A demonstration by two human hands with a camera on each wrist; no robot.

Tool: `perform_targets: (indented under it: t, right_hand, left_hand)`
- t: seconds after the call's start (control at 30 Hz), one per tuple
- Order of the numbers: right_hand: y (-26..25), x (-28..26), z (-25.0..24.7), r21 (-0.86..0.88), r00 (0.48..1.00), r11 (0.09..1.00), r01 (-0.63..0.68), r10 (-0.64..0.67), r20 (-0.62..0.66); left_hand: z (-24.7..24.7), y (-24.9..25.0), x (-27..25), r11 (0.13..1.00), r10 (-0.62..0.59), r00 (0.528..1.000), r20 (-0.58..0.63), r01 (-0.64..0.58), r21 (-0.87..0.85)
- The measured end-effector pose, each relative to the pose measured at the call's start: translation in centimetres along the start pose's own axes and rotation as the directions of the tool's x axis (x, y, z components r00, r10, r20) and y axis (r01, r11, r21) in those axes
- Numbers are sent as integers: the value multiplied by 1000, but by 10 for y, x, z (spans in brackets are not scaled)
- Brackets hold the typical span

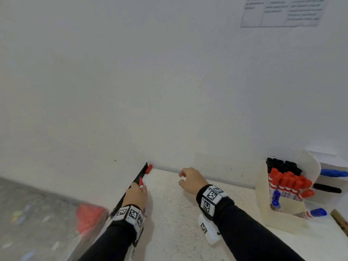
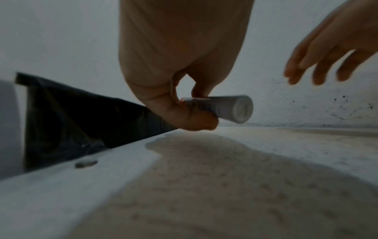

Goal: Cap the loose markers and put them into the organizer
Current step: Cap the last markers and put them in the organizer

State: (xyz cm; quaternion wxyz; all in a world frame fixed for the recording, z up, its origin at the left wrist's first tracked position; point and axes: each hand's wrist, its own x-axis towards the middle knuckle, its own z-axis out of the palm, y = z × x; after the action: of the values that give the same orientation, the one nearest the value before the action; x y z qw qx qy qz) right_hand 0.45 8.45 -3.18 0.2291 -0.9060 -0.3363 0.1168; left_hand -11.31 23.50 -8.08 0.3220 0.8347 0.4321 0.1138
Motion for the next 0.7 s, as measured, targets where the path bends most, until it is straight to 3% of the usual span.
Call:
perform_targets:
  t: [0.17, 0.43, 0.7]
  right_hand:
    - [-18, 34, 34, -24, 968, 995, 101, -93, 232]
    - [-40, 70, 58, -244, 931, 946, 215, -123, 343]
    - [-57, 86, 71, -290, 919, 907, 304, -199, 342]
  left_hand:
    - [7, 0, 0, 1000, 11, 1000, -17, -10, 18]
    - [8, -3, 1, 999, -39, 999, -22, 39, 24]
    - [8, -2, 0, 998, -52, 999, -15, 53, 29]
